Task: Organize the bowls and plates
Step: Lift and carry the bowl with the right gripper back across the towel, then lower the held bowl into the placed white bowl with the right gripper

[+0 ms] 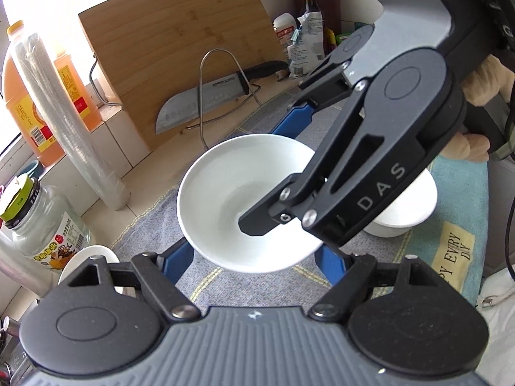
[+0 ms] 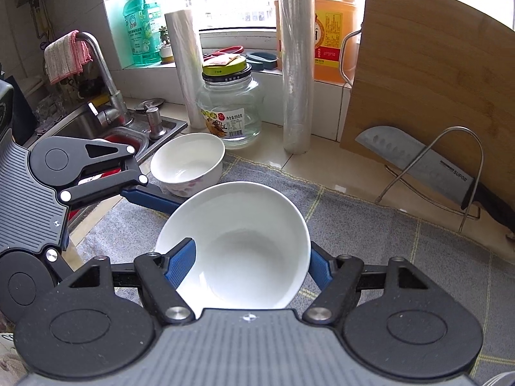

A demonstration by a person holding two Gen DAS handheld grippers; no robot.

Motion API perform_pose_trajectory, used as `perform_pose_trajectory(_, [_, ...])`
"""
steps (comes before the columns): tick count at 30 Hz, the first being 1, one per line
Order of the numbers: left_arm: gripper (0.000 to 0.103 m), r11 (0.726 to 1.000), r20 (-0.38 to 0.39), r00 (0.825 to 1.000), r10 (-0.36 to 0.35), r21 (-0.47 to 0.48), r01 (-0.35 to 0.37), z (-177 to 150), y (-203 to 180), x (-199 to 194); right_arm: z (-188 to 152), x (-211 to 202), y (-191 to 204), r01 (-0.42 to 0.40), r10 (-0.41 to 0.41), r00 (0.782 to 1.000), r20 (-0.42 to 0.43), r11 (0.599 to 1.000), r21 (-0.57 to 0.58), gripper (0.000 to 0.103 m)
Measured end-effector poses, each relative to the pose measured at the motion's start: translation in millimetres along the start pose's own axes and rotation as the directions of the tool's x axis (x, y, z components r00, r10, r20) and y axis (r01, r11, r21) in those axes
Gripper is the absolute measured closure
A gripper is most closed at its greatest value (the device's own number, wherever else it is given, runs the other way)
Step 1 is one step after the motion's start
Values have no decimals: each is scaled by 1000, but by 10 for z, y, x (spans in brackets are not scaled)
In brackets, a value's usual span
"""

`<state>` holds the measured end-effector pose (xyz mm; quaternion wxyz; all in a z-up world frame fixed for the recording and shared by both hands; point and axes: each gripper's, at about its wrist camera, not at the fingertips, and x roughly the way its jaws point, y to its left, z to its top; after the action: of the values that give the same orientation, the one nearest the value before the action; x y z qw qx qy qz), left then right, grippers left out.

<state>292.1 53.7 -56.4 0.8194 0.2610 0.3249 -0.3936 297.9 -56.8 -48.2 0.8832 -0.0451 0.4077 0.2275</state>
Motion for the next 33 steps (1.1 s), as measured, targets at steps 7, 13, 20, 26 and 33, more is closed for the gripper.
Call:
perform_pose_trajectory(7, [21,999,-2,999,-41,26,41,29,-148,-22,-165,-144,9,34,-34,999,-4,999,34,24])
perform_pose_trajectory(13, [21,995,-15,996,-84,50,85,73,-276,-20,-317,-280,3,58,-58,998,-7,996,70,24])
perform_pose_trajectory(20, [21,987,-21,990,-136,85,137,136,-455,-15,-527,-437,-19,104,-104,995,-13,988,117,24])
perform_pose_trajectory(26, [21,979,-8,984,-178,100,178,219,-609,17,-677,-611,-90,146,-146,989,-6,977,155,24])
perform_pose_trajectory(33, [21,967,-6,976,-216,137,215,350,-763,161,-816,-772,-204,200,-203,979,-4,961,191,24])
